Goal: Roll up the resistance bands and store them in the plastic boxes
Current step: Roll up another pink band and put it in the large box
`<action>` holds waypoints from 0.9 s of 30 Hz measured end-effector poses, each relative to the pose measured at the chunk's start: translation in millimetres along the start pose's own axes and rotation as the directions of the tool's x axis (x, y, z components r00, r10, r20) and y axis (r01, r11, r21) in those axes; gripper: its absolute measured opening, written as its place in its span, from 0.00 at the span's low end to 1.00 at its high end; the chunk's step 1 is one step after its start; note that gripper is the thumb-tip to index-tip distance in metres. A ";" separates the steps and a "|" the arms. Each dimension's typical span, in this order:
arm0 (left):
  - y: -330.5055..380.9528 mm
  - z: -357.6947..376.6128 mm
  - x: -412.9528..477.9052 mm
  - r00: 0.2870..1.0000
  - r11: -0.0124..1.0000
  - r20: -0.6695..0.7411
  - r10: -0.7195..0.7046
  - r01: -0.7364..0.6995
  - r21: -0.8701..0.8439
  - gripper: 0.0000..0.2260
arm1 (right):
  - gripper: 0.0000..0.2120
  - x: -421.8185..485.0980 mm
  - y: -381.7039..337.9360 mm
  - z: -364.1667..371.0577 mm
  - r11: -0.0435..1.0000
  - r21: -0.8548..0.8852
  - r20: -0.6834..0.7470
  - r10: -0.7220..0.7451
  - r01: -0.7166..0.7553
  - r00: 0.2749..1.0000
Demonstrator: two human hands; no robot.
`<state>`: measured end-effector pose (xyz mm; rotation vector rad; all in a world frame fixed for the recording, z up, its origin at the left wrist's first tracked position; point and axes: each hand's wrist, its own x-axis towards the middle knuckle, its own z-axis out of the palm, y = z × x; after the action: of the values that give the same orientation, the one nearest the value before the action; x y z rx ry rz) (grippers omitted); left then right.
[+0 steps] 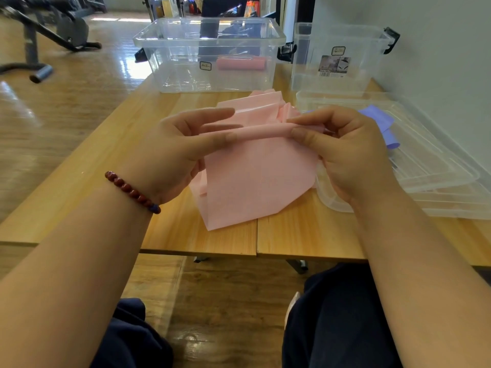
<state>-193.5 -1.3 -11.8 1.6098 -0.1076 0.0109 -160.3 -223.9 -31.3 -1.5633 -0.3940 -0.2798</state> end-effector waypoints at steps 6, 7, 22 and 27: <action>-2.4 2.3 0.7 0.993 0.999 -0.119 0.028 -0.023 0.047 0.12 | 0.11 0.1 1.0 1.9 1.000 -0.022 0.029 -0.010 0.011 1.000; -2.9 2.5 1.3 0.993 0.999 -0.117 0.028 -0.025 0.029 0.12 | 0.11 -0.3 0.2 2.2 1.000 -0.023 0.037 -0.002 0.002 0.999; -3.7 5.4 4.1 0.998 0.998 -0.045 0.034 -0.036 -0.042 0.17 | 0.09 -0.7 -1.3 2.5 0.997 -0.071 0.046 0.036 -0.033 0.998; -4.4 5.8 2.0 1.000 0.999 -0.003 -0.025 0.025 -0.044 0.18 | 0.10 0.0 0.0 2.4 0.999 -0.033 0.038 -0.010 0.011 0.999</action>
<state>-191.5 -7.1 -16.3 1.5666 -0.0841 -0.0083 -160.4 -221.6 -31.4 -1.6007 -0.4288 -0.2667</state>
